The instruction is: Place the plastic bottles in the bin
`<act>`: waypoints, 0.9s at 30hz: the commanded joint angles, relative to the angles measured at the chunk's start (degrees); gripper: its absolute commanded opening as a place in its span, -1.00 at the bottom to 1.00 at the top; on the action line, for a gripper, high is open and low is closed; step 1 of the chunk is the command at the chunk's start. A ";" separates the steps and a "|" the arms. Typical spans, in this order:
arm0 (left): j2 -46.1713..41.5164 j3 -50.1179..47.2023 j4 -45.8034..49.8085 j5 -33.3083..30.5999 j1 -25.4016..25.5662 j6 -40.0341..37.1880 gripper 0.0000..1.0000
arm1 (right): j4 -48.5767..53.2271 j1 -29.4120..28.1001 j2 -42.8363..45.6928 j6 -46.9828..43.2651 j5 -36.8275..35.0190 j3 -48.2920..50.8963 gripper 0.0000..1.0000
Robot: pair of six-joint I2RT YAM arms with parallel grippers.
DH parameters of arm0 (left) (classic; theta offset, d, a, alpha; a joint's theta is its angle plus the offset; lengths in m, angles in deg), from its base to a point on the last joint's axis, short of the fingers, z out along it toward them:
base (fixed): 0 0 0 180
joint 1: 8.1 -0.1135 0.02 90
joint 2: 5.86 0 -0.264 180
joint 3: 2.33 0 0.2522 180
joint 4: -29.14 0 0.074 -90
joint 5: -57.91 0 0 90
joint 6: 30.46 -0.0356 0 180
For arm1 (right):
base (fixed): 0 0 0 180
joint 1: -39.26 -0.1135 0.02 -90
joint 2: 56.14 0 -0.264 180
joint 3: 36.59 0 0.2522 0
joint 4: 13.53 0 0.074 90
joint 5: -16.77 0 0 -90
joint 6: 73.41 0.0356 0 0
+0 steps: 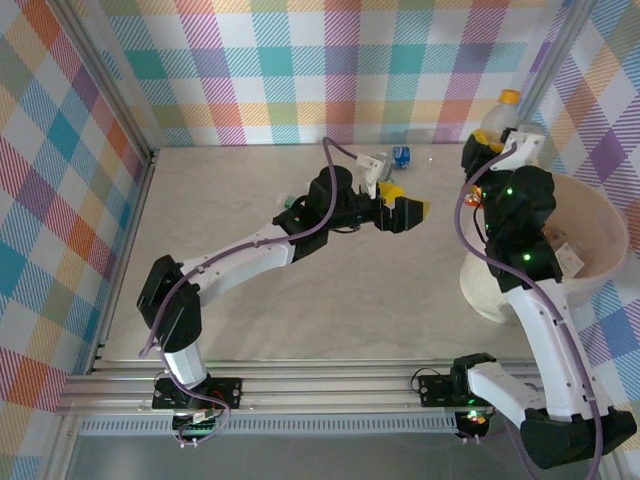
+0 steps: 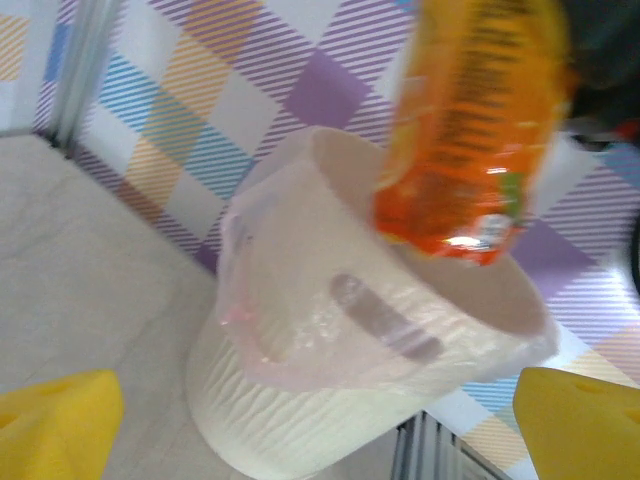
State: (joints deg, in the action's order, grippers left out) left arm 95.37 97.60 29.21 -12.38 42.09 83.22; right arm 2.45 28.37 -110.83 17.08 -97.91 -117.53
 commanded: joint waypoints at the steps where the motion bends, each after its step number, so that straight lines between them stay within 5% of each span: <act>1: 0.84 2.81 0.19 -5.45 0.13 3.16 1.00 | -0.06 3.10 2.09 -7.55 -7.17 0.10 0.04; 15: 4.14 6.98 6.66 -11.60 0.08 6.80 1.00 | -2.44 24.26 4.16 -14.90 -9.61 6.63 0.06; 20: 4.72 7.68 8.09 -12.32 0.13 7.21 1.00 | -1.41 28.07 4.96 -19.69 1.63 8.11 0.07; 27: 4.52 8.01 9.87 -13.03 0.12 7.33 1.00 | 0.27 31.78 2.79 -19.48 -8.67 8.03 0.09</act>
State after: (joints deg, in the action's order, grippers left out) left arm 99.85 103.92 38.41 -24.30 42.09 90.17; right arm 3.23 58.73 -107.64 -1.30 -101.96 -109.55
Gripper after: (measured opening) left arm 0.998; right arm 0.543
